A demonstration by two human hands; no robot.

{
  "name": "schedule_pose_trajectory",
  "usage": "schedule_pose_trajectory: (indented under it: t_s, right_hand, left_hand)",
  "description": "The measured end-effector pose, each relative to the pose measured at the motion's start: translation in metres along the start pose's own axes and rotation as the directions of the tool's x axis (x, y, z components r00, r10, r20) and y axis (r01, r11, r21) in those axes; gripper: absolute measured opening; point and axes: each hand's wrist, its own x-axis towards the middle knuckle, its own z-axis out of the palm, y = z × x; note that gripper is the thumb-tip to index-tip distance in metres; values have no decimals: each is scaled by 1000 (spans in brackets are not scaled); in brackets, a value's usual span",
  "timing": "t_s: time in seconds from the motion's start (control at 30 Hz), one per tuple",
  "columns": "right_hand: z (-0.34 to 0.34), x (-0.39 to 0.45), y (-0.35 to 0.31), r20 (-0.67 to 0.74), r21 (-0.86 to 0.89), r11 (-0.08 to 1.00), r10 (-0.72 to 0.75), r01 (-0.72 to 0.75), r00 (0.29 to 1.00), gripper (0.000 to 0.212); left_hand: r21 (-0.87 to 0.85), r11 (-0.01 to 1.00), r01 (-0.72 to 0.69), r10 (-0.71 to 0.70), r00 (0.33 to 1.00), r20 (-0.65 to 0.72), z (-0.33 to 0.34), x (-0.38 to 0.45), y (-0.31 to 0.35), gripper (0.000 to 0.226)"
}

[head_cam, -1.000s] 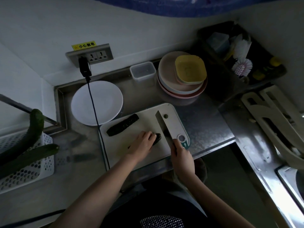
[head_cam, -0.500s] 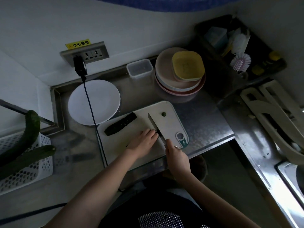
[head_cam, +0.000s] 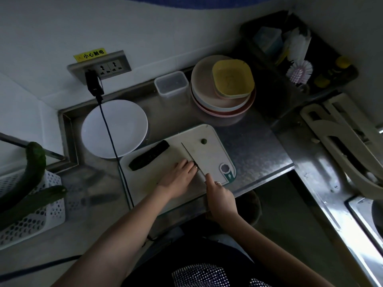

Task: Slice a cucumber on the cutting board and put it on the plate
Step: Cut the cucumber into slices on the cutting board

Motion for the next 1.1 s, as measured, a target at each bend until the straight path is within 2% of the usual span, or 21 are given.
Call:
schedule_pose_trajectory:
  t_s: [0.13,0.3,0.43,0.63,0.87,1.0,1.1]
  right_hand:
    - [0,5,-2,30,-6,1000,18,-18,999,45]
    - [-3,2,1,-19,19,1000,9,-9,1000,38]
    - [-4,-3,-1,-58,44,999,-21,23,998,28]
    - [-1,-2,-3,-32,10,1000,-27,27,999,30]
    - [-3,1,-2,18,-11,1000,10,-9,1000,33]
    - [-6,1,-2,34,-11,1000,12,-12,999,35]
    - [-7,-3,0,-9,-12,1000,-21,21,1000,28]
  left_hand:
    - [-17,1000,18,-18,999,33,2,0,-1,53]
    - [-52,997,-48,39,985,-165,8,-3,-7,57]
    - [-75,995,-70,53,977,-208,10,-5,-9,50]
    - [-58,997,-55,43,979,-197,15,-4,-11,57]
    - [-97,995,-32,20,992,-126,10,-6,-7,51]
    - [-71,997,-41,33,993,-113,12,-6,-9,59]
    - [-73,996,-48,34,983,-180,14,-7,-9,58]
